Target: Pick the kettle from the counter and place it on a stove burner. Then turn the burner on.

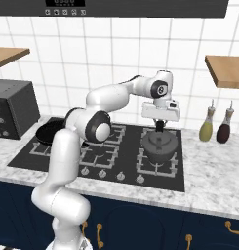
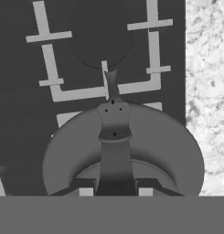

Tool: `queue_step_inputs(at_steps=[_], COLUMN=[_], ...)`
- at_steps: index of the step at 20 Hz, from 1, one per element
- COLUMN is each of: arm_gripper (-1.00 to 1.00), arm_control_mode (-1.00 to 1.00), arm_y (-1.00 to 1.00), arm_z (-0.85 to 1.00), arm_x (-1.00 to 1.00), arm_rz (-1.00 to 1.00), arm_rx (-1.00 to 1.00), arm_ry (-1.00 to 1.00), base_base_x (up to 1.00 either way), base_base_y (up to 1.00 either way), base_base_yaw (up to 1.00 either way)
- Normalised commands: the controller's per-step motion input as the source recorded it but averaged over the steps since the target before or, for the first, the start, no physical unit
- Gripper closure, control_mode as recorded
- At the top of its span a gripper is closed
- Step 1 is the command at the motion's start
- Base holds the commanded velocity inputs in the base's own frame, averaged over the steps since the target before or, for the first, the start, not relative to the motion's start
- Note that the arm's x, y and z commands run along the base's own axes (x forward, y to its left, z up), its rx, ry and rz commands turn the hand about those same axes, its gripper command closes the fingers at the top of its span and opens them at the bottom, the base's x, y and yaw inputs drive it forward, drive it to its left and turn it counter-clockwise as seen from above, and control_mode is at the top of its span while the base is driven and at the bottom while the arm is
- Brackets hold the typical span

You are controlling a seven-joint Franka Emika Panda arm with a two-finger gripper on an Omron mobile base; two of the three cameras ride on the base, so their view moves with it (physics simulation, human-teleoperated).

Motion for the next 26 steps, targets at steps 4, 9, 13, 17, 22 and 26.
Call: queue_step_inputs(at_steps=[4,9,13,17,22,26], arm_gripper=[1.00,1.00,-1.00,-1.00,-1.00,-1.00], arm_control_mode=[-1.00,-1.00,-1.00,-1.00,-1.00,-1.00], arm_y=[0.01,0.03,0.01,0.00,0.00,0.00], arm_z=[-0.37,-0.17,0.00,0.00,0.00,0.11], arm_x=[0.00,0.00,0.00,-0.07,-0.10,-0.13], arm_rz=[0.00,0.00,0.00,0.00,0.00,0.00], arm_rx=[0.00,0.00,0.00,0.00,0.00,0.00], arm_ry=[0.00,0.03,0.02,0.00,0.00,0.00], base_base_x=[0.00,0.00,0.00,0.00,0.00,0.00], base_base_y=[0.00,0.00,0.00,0.00,0.00,0.00], base_base_yaw=[0.00,0.00,0.00,0.00,0.00,0.00])
